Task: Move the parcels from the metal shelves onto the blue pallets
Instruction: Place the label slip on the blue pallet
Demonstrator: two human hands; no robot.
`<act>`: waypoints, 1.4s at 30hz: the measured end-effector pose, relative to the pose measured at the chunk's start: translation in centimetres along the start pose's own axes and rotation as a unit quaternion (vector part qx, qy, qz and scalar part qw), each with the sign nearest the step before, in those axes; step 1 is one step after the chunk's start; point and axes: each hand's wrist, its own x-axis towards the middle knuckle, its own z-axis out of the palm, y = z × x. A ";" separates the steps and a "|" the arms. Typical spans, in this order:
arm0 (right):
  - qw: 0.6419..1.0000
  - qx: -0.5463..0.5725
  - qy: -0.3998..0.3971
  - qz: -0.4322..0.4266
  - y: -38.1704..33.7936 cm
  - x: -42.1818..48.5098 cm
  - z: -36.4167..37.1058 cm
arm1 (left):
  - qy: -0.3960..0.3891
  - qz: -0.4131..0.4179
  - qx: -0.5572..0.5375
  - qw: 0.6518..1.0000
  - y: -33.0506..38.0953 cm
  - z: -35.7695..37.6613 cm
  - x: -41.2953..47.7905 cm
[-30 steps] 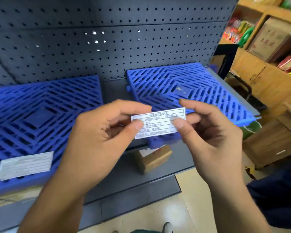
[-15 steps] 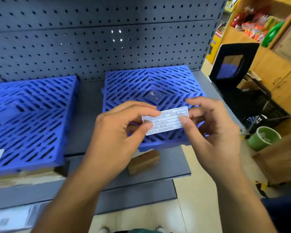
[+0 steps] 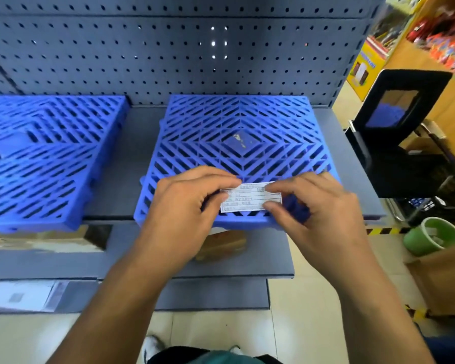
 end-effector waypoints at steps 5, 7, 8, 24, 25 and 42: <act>1.000 0.002 -0.016 0.016 -0.1 -0.2 -0.1 | -0.012 0.005 0.048 0.999 -0.1 0.3 -0.6; 1.000 0.000 -0.021 0.014 -0.1 -0.3 -0.1 | -0.024 0.003 0.069 0.997 -0.1 0.2 -0.8; 1.000 0.000 -0.023 0.014 -0.2 -0.3 -0.1 | -0.028 -0.004 0.076 0.997 -0.1 0.1 -0.9; 0.999 0.023 0.015 0.019 -0.6 -0.6 -0.1 | 0.001 -0.059 0.040 0.997 0.0 -0.2 -1.2; 0.999 0.027 0.018 0.026 -0.6 -0.5 -0.2 | 0.006 -0.058 0.036 0.998 0.1 -0.2 -1.3; 0.998 0.068 0.000 0.005 -12.7 0.8 4.4 | 0.098 -0.103 -0.037 0.989 -4.3 -11.4 -7.8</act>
